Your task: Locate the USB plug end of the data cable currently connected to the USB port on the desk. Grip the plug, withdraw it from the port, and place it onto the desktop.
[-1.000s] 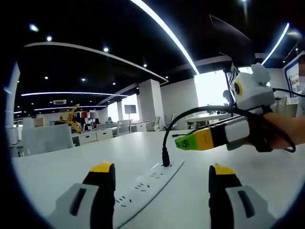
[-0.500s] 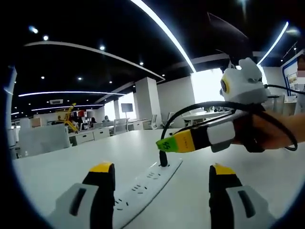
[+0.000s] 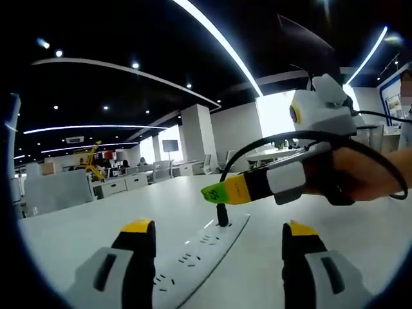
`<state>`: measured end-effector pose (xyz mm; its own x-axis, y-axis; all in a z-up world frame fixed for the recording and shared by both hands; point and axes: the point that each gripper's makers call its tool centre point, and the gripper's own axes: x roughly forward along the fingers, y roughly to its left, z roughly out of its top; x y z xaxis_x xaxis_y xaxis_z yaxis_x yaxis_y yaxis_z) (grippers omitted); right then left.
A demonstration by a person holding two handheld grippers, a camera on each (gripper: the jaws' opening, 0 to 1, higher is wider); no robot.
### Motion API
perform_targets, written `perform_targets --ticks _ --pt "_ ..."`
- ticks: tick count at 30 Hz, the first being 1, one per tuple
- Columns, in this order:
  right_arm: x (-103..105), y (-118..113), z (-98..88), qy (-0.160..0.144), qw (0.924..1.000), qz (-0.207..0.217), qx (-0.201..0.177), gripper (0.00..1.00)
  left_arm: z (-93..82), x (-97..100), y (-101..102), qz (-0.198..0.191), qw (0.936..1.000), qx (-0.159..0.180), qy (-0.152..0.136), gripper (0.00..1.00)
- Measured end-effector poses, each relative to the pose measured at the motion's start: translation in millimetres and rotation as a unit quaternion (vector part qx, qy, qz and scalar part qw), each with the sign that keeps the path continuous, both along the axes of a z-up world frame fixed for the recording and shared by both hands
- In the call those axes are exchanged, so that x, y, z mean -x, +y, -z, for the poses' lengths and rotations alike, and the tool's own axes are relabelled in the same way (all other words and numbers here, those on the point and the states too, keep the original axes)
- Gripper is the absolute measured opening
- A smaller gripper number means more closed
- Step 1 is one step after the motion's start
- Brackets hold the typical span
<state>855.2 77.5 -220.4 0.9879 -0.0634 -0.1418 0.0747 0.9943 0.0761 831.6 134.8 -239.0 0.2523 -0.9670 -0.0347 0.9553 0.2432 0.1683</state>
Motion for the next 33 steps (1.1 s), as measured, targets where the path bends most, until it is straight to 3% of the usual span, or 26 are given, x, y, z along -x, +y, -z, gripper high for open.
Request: perform_targets --ticks 13,33 --pt "-10 8 1.4 0.008 0.9999 -0.007 0.01 0.37 0.7 -2.3 0 -0.003 1.0 0.003 0.004 0.8" --pt "-16 -10 4.0 -0.002 0.9995 0.031 0.005 0.28 1.4 -0.7 -1 -0.007 0.9999 0.004 0.006 0.79"
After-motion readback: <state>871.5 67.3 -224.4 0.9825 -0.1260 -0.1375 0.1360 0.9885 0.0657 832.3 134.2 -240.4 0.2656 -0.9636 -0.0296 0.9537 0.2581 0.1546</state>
